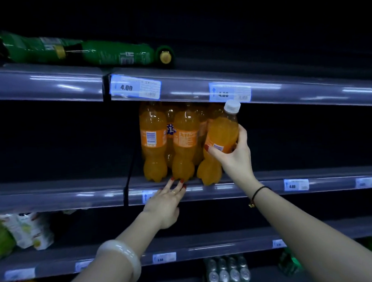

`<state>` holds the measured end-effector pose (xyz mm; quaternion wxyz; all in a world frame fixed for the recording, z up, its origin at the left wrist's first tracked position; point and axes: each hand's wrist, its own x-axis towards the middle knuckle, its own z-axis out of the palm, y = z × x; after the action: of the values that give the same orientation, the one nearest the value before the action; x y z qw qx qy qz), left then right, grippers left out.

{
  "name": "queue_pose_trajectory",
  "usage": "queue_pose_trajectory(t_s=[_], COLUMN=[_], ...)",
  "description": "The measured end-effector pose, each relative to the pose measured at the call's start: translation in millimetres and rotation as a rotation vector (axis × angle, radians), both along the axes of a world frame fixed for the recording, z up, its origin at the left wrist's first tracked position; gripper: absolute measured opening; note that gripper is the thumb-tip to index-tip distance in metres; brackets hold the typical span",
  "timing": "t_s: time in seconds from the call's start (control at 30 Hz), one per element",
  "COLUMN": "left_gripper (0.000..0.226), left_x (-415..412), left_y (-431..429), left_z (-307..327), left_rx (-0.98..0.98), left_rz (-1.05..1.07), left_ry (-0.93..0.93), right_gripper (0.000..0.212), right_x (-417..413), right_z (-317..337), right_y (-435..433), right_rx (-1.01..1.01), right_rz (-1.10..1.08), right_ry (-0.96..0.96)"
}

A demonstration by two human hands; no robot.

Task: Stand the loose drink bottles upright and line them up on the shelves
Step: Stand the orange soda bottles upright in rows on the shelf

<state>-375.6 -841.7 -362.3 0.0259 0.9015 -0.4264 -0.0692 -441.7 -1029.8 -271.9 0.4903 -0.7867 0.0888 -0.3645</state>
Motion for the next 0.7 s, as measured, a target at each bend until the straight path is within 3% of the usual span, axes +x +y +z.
queue_pose_trajectory(t_s=[0.3, 0.57, 0.7], left_gripper=[0.065, 0.064, 0.064], left_x=[-6, -5, -3], left_y=[-3, -4, -3], left_z=[4, 2, 2], left_rx=[-0.019, -0.036, -0.053], left_rz=[0.022, 0.032, 0.029], left_ry=[0.065, 0.092, 0.105], right_gripper=[0.084, 0.082, 0.057], right_x=[-8, 14, 40], right_z=[-8, 15, 21], right_y=[-2, -14, -26], right_rx=[-0.167, -0.083, -0.034], right_rz=[0.057, 0.136, 0.113], right_ry=[0.008, 0.204, 0.352])
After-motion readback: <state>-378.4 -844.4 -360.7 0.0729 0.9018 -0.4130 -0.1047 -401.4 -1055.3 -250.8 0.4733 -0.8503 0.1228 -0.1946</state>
